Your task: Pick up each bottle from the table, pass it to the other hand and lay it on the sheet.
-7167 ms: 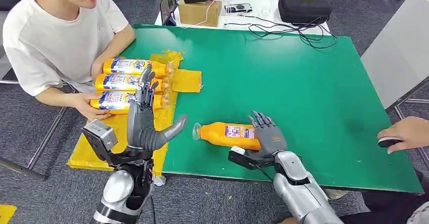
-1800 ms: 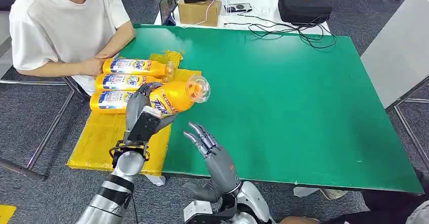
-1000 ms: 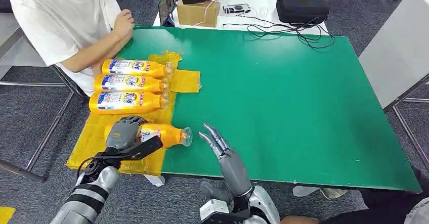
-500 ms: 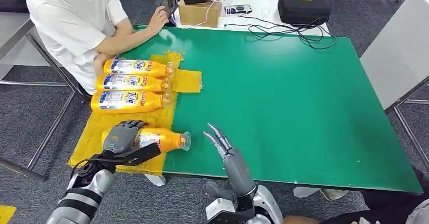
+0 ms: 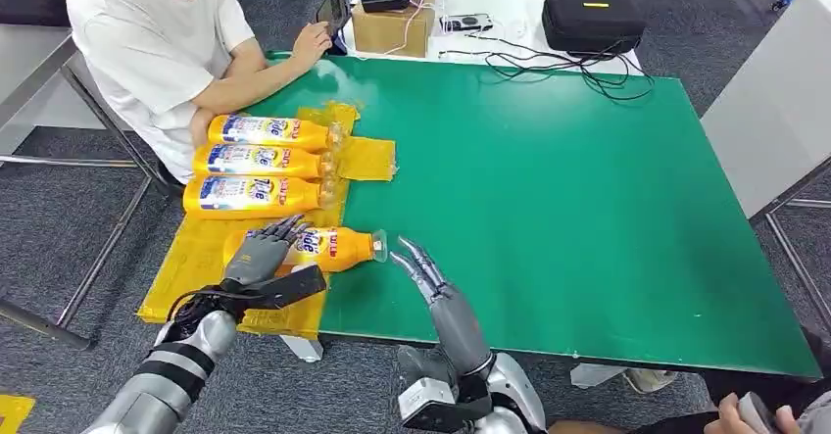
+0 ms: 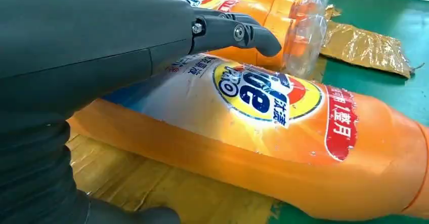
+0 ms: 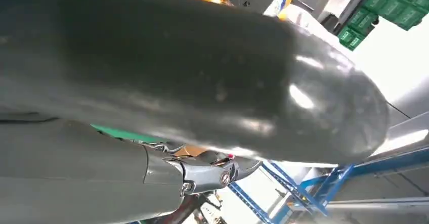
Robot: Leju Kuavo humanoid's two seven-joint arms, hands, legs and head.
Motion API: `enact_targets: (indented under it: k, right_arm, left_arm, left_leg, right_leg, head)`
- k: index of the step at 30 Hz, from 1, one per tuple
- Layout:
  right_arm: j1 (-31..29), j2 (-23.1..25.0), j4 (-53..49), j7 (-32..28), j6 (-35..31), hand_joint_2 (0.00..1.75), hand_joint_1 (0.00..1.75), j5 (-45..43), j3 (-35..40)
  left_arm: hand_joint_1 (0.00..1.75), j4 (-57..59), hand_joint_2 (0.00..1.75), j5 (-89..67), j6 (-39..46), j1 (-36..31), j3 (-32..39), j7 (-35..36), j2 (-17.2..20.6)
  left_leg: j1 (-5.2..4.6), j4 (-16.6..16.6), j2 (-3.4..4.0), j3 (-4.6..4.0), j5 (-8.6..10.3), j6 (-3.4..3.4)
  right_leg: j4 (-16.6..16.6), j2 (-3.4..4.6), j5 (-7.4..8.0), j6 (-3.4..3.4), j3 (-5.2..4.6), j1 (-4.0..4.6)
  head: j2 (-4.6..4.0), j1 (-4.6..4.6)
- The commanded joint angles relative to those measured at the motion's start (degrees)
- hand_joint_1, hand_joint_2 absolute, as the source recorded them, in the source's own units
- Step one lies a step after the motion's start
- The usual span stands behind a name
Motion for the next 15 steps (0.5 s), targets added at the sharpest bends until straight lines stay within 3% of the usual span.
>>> enact_targets:
  k: [1, 5, 9, 15]
  right_arm:
    - [-1.5, -0.3, 3.6, -0.2, -0.1, 0.0, 0.0, -0.2, -0.2]
    - [-1.4, -0.8, 3.7, -0.5, -0.9, 0.0, 0.0, 0.0, 0.7]
    - [-0.7, -0.2, 4.0, -0.5, -1.2, 0.0, 0.0, 0.0, 0.7]
    - [0.2, 1.9, 3.0, -0.6, -4.7, 0.0, 0.0, 1.6, 0.1]
  left_arm:
    - [0.0, 5.1, 1.75, 0.5, -0.3, 1.5, -2.5, 0.3, -1.0]
    - [0.0, -2.1, 1.75, 8.8, 2.8, 5.9, 0.1, -5.2, -3.8]
    - [0.0, -16.4, 1.75, 21.4, 3.7, 10.7, 3.7, -9.3, -8.6]
    - [0.0, -29.2, 1.75, 41.1, 3.0, 11.4, 7.6, -11.4, -15.5]
  left_leg:
    - [0.0, -0.1, 0.12, 0.15, -0.02, -0.04]
    - [0.0, -0.1, 0.2, 0.16, -0.04, -0.03]
    - [0.02, 0.0, 0.19, 0.05, -0.09, -0.01]
    - [0.07, 0.1, 0.04, -0.54, -0.07, -0.03]
  right_leg:
    - [-0.1, 0.08, -0.01, -0.1, 0.1, 0.02]
    - [-0.1, 0.15, 0.0, -0.1, 0.09, 0.02]
    - [-0.1, 0.12, -0.04, -0.09, 0.01, 0.04]
    - [0.0, -0.04, -0.05, -0.08, -0.52, 0.08]
  head:
    - [0.0, -0.02]
    - [0.0, -0.02]
    - [0.0, 0.0]
    - [0.0, 0.02]
